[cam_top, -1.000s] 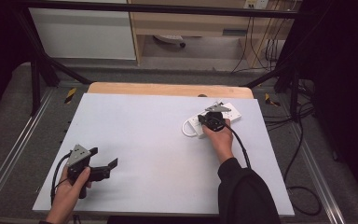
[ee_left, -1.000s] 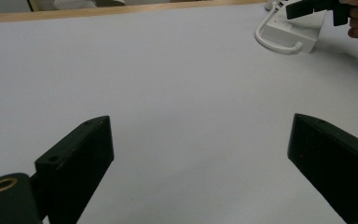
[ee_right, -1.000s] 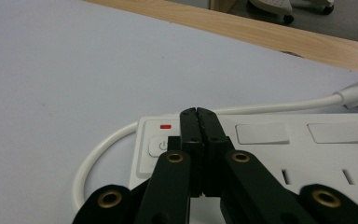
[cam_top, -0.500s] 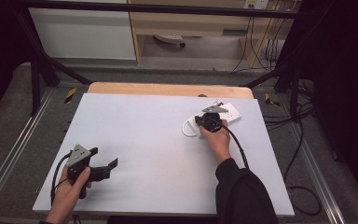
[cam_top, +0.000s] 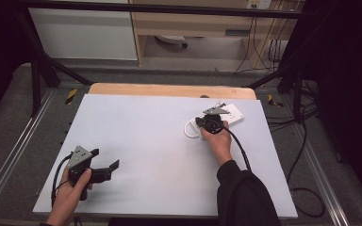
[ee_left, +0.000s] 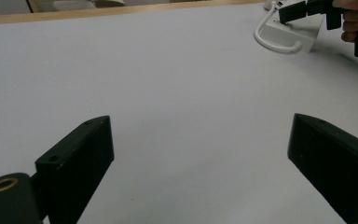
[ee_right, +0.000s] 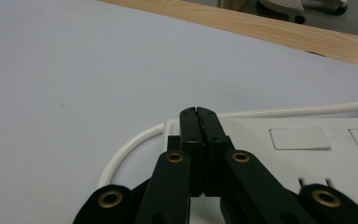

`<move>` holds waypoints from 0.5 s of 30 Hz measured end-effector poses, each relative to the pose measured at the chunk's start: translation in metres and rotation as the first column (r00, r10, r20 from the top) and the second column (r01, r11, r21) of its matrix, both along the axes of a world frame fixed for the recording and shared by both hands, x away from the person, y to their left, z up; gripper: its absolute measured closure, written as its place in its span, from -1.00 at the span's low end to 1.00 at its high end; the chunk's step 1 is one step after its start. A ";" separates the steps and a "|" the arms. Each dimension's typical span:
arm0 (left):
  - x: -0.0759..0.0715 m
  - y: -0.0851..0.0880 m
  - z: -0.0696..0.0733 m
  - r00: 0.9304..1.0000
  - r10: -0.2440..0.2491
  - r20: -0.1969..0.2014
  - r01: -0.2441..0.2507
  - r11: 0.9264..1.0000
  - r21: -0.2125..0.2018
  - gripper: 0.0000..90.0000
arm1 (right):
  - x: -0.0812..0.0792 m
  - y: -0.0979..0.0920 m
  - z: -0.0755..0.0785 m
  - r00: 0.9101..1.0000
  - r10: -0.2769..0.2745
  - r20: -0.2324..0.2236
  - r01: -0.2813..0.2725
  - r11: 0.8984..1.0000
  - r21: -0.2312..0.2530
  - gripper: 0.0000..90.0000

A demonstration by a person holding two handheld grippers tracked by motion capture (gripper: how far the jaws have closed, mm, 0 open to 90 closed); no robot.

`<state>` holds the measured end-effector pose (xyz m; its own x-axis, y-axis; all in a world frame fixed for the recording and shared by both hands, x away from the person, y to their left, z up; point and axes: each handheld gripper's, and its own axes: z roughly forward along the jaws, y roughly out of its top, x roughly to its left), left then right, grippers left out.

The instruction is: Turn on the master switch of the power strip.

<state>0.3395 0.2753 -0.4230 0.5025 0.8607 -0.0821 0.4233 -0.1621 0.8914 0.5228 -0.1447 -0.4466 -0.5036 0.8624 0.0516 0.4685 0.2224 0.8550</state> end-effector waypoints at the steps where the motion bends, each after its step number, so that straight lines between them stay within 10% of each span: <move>1: 0.000 0.000 0.000 1.000 0.000 -0.001 0.000 1.000 -0.002 -0.85 | 0.000 0.000 0.000 1.000 -0.001 -0.001 0.001 1.000 0.000 1.00; 15: 0.000 0.000 0.001 1.000 0.001 0.005 -0.001 1.000 -0.004 -0.85 | 0.000 0.001 -0.001 1.000 -0.006 -0.007 0.006 1.000 -0.002 1.00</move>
<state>0.3391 0.2752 -0.4223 0.5022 0.8607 -0.0830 0.4190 -0.1582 0.8941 0.5225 -0.1441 -0.4475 -0.4977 0.8657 0.0536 0.4763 0.2211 0.8511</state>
